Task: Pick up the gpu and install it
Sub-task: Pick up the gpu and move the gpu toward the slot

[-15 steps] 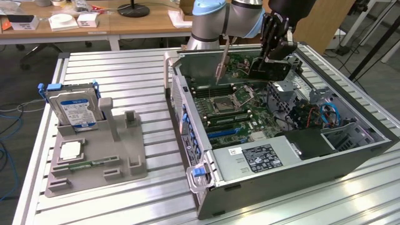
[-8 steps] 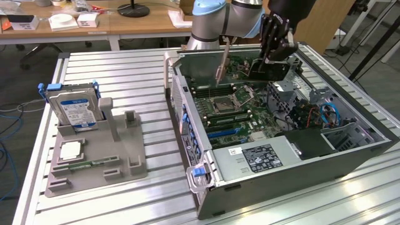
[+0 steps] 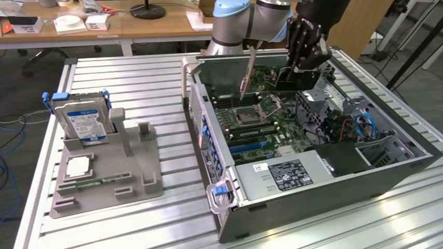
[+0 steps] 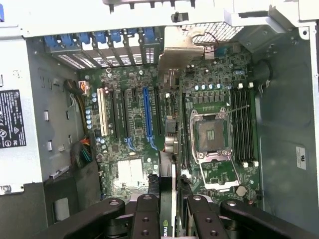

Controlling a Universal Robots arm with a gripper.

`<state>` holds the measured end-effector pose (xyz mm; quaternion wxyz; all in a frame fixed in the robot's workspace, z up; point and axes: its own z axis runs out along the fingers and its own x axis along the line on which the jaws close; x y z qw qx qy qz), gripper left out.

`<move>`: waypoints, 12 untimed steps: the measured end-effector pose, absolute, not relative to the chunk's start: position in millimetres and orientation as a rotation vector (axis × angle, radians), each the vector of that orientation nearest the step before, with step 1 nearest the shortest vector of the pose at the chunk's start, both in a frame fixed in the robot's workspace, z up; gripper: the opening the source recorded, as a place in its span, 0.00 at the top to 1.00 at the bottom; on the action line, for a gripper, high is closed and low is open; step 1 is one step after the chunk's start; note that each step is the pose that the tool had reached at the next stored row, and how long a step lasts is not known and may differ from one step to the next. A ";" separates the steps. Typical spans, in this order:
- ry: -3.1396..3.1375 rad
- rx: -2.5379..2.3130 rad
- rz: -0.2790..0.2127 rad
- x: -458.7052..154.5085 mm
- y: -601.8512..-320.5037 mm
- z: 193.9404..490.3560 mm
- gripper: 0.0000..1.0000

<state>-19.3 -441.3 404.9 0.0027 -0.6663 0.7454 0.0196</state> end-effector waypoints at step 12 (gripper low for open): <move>2.193 -2.245 0.062 -19.4 -441.3 403.9 0.74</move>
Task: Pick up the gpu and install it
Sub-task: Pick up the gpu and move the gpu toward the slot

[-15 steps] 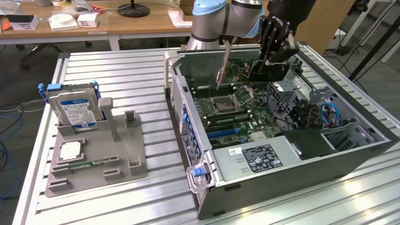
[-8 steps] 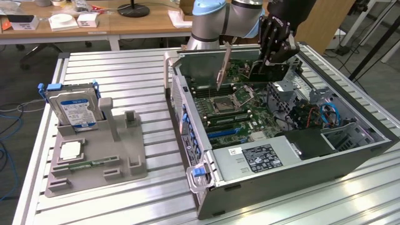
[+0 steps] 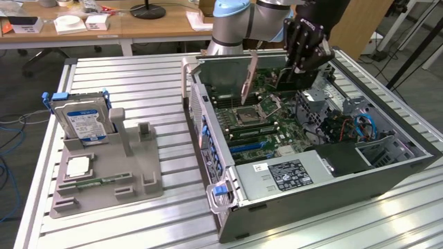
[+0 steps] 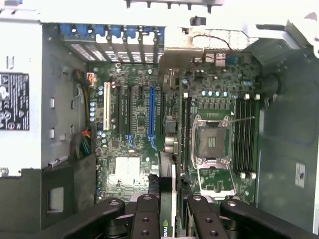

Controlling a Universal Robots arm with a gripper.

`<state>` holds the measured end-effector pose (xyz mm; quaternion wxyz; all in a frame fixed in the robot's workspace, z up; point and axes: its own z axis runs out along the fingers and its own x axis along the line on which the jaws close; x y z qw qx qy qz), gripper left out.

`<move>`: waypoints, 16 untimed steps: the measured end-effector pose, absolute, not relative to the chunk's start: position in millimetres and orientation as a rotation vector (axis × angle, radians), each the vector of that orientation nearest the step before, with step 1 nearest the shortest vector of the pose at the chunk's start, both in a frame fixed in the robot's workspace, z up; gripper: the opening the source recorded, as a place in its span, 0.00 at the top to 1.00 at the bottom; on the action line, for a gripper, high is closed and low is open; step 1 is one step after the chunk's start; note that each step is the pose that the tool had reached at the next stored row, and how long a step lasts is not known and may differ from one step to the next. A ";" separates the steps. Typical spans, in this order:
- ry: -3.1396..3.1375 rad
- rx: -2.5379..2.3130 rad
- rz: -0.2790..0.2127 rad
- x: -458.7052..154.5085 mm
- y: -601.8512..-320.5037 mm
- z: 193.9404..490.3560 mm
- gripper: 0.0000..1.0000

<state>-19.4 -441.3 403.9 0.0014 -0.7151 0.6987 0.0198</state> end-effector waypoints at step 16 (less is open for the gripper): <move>2.143 -2.287 0.053 -19.2 -440.4 399.4 0.74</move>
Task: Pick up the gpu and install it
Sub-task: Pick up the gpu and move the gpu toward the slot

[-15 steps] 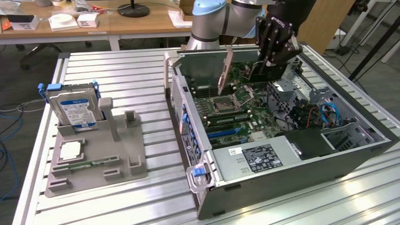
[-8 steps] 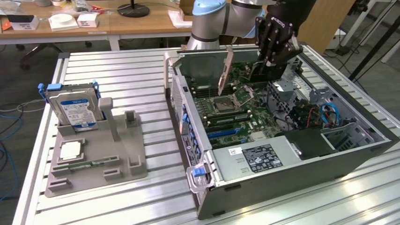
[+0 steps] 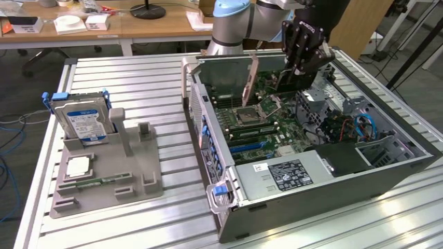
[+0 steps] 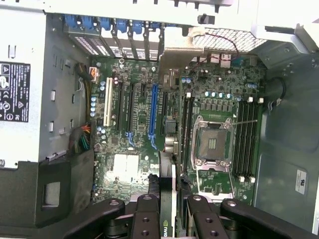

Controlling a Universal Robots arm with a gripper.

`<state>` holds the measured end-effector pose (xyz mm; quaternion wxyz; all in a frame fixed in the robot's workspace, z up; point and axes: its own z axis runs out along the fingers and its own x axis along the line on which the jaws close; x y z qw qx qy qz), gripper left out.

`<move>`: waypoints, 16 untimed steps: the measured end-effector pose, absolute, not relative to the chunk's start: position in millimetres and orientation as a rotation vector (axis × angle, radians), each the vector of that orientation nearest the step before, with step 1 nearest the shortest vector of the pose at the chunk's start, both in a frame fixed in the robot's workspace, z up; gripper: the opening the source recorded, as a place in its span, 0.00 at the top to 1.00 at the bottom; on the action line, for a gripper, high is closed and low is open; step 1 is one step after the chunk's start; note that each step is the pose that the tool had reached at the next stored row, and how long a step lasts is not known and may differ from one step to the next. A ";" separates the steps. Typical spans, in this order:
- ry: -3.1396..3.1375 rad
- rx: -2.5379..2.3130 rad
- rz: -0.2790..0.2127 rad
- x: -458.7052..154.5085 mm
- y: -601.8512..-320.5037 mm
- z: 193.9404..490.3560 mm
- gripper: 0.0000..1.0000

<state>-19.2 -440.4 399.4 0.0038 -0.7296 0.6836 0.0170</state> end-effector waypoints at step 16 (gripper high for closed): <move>2.218 -2.212 0.053 -19.3 -440.4 397.3 0.74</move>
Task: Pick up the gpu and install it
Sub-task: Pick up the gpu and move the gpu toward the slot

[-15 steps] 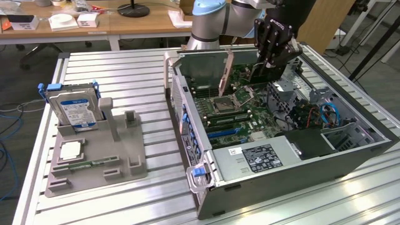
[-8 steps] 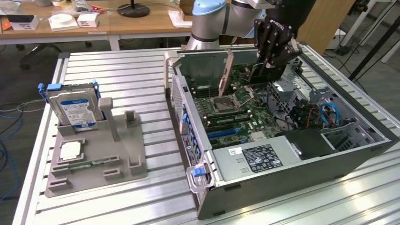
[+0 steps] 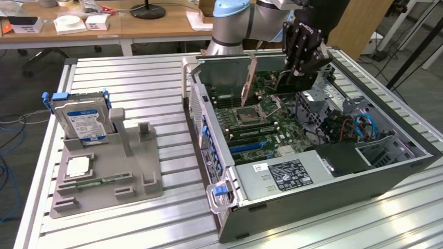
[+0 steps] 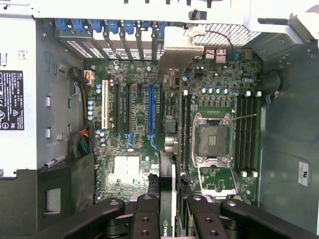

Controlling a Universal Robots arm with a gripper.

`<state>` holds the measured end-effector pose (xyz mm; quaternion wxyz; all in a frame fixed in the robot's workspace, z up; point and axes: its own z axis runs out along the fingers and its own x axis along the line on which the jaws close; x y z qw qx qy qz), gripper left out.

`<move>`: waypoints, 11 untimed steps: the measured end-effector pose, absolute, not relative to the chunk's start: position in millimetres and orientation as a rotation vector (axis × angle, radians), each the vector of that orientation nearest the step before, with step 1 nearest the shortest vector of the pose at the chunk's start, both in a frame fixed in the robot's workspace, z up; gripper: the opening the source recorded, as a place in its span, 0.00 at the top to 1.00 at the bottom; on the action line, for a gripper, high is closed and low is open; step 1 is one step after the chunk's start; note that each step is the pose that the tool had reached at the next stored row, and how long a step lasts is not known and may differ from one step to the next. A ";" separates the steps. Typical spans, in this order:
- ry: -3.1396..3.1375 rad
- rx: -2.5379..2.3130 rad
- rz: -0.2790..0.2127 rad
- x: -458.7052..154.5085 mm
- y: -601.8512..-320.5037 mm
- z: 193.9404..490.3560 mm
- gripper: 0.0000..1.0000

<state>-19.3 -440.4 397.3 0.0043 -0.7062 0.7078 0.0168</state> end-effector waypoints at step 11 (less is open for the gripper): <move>2.217 -2.212 0.053 -19.3 -440.4 395.8 0.74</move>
